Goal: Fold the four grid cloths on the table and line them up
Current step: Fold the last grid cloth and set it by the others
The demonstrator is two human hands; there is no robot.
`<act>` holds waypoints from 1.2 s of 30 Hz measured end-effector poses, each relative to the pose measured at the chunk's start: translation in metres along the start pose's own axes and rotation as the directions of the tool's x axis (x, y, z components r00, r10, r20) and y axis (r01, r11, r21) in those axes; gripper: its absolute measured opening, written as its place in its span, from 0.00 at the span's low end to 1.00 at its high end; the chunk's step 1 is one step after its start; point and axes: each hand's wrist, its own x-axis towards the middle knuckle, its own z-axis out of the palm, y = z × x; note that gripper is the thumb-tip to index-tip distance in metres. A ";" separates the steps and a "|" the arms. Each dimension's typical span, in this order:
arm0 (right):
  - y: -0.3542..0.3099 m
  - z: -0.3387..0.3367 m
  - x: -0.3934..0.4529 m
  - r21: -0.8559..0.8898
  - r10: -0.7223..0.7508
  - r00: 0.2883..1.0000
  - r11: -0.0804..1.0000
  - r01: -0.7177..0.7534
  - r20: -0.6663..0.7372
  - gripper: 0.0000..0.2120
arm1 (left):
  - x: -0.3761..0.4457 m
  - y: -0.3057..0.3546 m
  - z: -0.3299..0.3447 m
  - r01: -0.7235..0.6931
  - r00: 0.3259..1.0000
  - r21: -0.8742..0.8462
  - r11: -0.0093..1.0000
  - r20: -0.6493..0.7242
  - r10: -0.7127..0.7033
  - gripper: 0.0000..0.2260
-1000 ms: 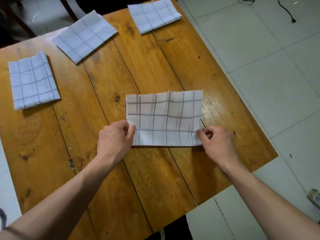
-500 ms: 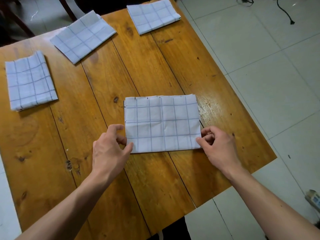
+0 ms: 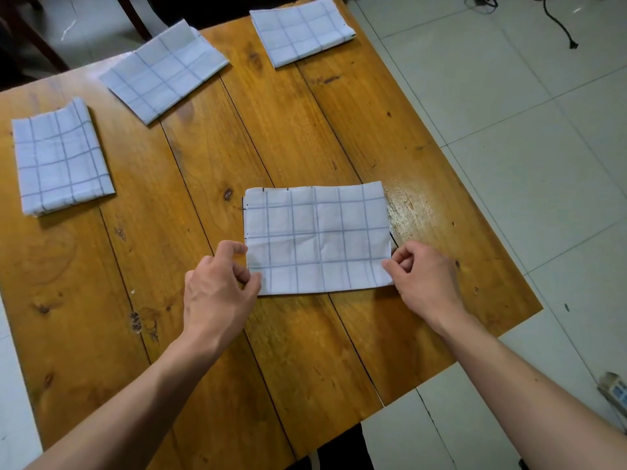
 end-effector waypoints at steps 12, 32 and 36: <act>-0.017 0.019 -0.007 -0.271 -0.511 0.845 0.800 0.535 0.158 0.28 | 0.001 -0.013 0.010 -0.246 0.968 0.332 0.911 0.029 0.250 0.10; -0.005 0.032 0.002 -0.366 -0.458 0.797 0.717 0.593 0.394 0.42 | -0.005 0.006 0.060 -0.559 0.827 0.417 0.716 0.341 0.447 0.27; 0.000 0.029 0.008 -0.443 -0.425 0.812 0.686 0.577 0.399 0.41 | -0.005 -0.018 0.046 -0.513 0.855 0.420 0.749 0.330 0.400 0.27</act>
